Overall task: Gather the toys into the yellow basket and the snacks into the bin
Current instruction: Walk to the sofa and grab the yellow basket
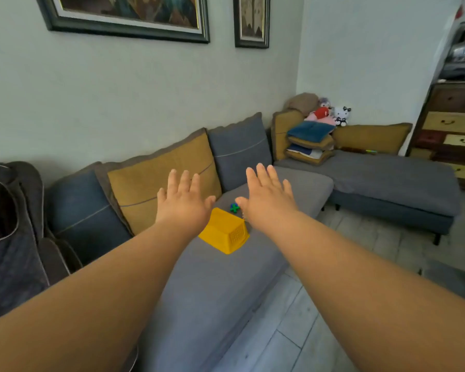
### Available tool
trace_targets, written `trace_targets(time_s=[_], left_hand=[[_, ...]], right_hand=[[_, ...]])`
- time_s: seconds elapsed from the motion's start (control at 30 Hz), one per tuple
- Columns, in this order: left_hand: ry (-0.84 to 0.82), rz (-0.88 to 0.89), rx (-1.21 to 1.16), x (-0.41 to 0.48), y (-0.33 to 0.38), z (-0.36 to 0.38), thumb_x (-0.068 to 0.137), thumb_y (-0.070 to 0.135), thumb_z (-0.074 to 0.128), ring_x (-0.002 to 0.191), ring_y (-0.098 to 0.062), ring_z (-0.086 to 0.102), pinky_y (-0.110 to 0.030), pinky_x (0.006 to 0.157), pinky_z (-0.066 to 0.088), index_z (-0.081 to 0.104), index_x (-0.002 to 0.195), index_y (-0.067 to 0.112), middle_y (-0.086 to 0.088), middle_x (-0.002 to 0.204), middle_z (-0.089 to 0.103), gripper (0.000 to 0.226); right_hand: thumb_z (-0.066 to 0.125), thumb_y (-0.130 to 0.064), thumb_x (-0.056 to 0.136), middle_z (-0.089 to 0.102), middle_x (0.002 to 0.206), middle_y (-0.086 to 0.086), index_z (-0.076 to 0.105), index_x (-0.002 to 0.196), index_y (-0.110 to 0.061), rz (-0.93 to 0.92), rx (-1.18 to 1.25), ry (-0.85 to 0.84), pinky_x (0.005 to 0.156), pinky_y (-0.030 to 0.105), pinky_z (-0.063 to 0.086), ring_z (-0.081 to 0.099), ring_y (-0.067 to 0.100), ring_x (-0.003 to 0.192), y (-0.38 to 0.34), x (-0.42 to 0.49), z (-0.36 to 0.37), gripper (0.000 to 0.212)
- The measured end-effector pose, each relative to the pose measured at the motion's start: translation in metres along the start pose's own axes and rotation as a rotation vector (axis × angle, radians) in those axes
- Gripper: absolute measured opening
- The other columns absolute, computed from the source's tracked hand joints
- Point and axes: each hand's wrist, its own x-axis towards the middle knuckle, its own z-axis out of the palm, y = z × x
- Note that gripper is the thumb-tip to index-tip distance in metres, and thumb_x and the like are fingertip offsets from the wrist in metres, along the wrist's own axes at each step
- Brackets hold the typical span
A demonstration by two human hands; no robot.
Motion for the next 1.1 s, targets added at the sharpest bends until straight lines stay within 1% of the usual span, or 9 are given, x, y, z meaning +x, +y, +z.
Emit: trace_targets(time_s=[0.2, 0.5, 0.67, 0.8, 0.93, 1.1], left_hand=[[-0.022, 0.025, -0.060, 0.126, 0.002, 0.053, 0.100, 0.054, 0.027, 0.151, -0.027, -0.010, -0.050, 0.119, 0.010, 0.011, 0.156, 0.017, -0.002, 0.166, 0.003, 0.069], [-0.084, 0.008, -0.108, 0.278, 0.019, 0.149, 0.099, 0.054, 0.031, 0.151, -0.027, -0.007, -0.049, 0.118, 0.013, 0.015, 0.155, 0.016, -0.003, 0.165, 0.006, 0.070], [-0.085, -0.110, -0.108, 0.361, 0.025, 0.221, 0.099, 0.053, 0.033, 0.151, -0.027, -0.005, -0.049, 0.119, 0.015, 0.017, 0.155, 0.015, -0.004, 0.165, 0.009, 0.070], [-0.124, -0.248, -0.114, 0.417, 0.028, 0.281, 0.099, 0.051, 0.035, 0.151, -0.027, -0.002, -0.049, 0.117, 0.017, 0.018, 0.155, 0.014, -0.006, 0.164, 0.012, 0.069], [-0.219, -0.354, -0.121, 0.449, 0.026, 0.328, 0.100, 0.051, 0.033, 0.151, -0.027, -0.005, -0.048, 0.118, 0.015, 0.014, 0.155, 0.015, -0.005, 0.165, 0.008, 0.069], [-0.329, -0.429, -0.140, 0.467, 0.018, 0.398, 0.100, 0.052, 0.030, 0.151, -0.027, -0.006, -0.047, 0.118, 0.012, 0.012, 0.155, 0.013, -0.006, 0.165, 0.006, 0.070]], right_hand=[[0.036, -0.045, 0.099, -0.010, 0.161, 0.001, -0.002, 0.152, -0.023, 0.052, -0.003, 0.012, 0.117, 0.048, 0.001, -0.013, 0.023, 0.147, 0.024, 0.118, 0.030, 0.070], [0.036, -0.045, 0.099, -0.010, 0.161, 0.001, -0.002, 0.153, -0.022, 0.024, -0.002, -0.077, 0.117, 0.049, 0.002, -0.013, 0.022, 0.147, 0.071, 0.278, 0.098, 0.070], [0.035, -0.045, 0.099, -0.010, 0.161, 0.002, -0.002, 0.153, -0.021, -0.092, -0.012, -0.131, 0.117, 0.049, 0.002, -0.013, 0.022, 0.147, 0.099, 0.382, 0.161, 0.069], [0.035, -0.045, 0.099, -0.008, 0.161, 0.003, 0.000, 0.153, -0.019, -0.196, -0.011, -0.224, 0.117, 0.049, 0.003, -0.011, 0.023, 0.147, 0.120, 0.462, 0.217, 0.069], [0.035, -0.047, 0.099, -0.006, 0.161, 0.004, 0.001, 0.153, -0.019, -0.268, 0.005, -0.300, 0.116, 0.049, 0.004, -0.009, 0.024, 0.147, 0.135, 0.512, 0.270, 0.069], [0.033, -0.048, 0.099, -0.008, 0.161, 0.004, -0.001, 0.153, -0.019, -0.281, -0.011, -0.436, 0.117, 0.049, 0.005, -0.010, 0.024, 0.147, 0.149, 0.545, 0.346, 0.070]])
